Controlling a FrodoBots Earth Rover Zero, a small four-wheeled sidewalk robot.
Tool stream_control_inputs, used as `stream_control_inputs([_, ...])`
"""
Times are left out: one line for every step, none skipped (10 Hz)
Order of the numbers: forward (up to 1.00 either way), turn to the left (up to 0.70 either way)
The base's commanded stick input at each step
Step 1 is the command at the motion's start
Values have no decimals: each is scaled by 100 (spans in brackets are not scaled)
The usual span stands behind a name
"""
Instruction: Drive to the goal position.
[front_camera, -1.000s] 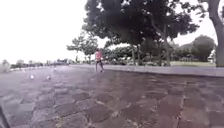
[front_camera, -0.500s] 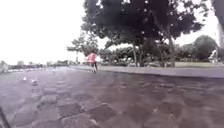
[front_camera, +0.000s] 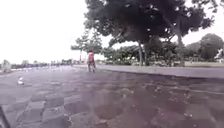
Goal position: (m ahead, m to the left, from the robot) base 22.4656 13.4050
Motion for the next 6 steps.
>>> stream_control_inputs([100,0])
stream_control_inputs([100,0])
stream_control_inputs([100,0])
stream_control_inputs([100,0])
stream_control_inputs([100,0])
stream_control_inputs([100,0])
